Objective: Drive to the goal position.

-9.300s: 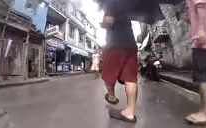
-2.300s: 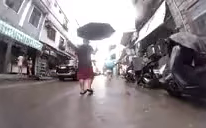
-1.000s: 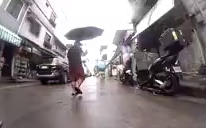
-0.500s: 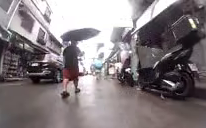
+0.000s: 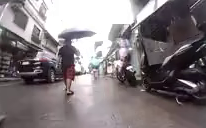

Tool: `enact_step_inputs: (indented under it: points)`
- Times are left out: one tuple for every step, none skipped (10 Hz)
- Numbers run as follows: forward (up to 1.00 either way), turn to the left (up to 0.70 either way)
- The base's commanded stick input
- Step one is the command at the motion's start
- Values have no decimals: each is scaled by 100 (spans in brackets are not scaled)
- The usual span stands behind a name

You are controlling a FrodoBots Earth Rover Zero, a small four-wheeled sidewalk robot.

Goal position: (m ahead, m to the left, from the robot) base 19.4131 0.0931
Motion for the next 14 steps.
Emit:
enact_step_inputs:
  points:
    - [99,0]
    - [99,0]
    - [99,0]
    - [99,0]
    - [99,0]
    - [99,0]
    - [99,0]
    - [99,0]
    - [99,0]
    - [99,0]
    - [99,0]
    - [99,0]
    - [99,0]
    - [99,0]
